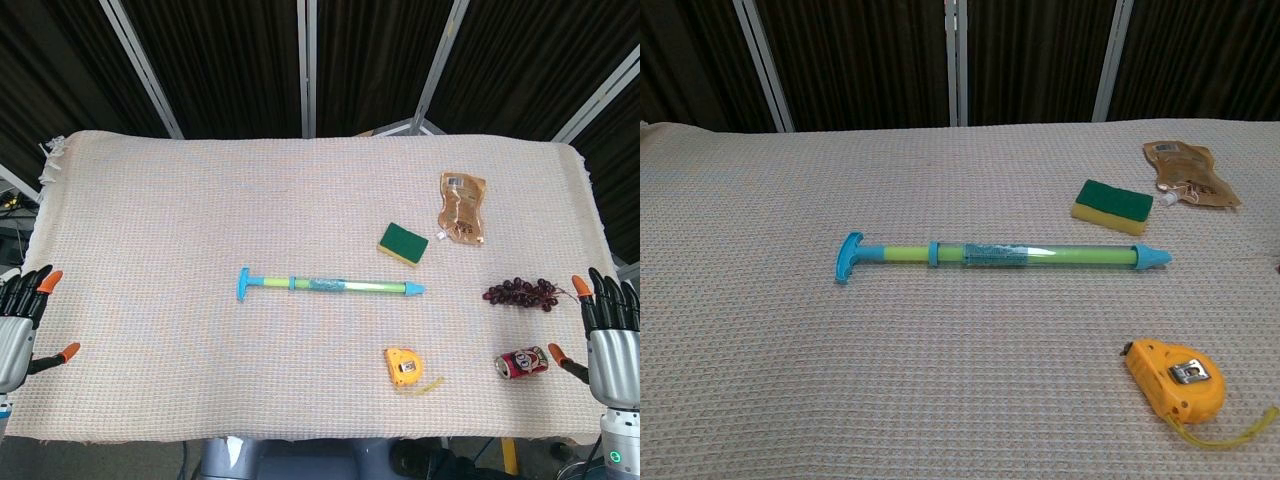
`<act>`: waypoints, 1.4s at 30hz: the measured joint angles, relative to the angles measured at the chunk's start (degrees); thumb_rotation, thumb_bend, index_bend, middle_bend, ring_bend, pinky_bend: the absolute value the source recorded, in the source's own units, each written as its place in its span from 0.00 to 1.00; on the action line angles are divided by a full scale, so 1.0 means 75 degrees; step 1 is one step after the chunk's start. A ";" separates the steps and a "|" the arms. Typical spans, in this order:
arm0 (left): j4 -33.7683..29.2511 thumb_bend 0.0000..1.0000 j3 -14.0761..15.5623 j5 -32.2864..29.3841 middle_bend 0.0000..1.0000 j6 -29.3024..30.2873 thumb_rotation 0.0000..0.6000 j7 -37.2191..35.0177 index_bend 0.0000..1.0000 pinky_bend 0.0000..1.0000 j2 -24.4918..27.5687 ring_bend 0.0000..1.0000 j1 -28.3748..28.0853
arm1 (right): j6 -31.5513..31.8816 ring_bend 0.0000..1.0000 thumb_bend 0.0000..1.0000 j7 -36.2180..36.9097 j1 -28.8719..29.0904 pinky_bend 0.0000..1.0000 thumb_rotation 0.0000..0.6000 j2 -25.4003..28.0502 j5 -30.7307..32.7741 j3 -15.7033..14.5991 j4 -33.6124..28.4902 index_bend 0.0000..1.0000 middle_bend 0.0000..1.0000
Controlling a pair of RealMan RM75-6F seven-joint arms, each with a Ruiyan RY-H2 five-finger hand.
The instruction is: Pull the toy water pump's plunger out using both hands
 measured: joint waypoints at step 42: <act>0.0588 0.00 -0.0225 -0.0936 0.00 -0.0724 1.00 0.0501 0.00 0.00 -0.0660 0.00 -0.0210 | -0.5720 1.00 0.00 -0.4098 0.5727 1.00 1.00 -0.3131 0.5378 0.1027 0.0628 0.33 1.00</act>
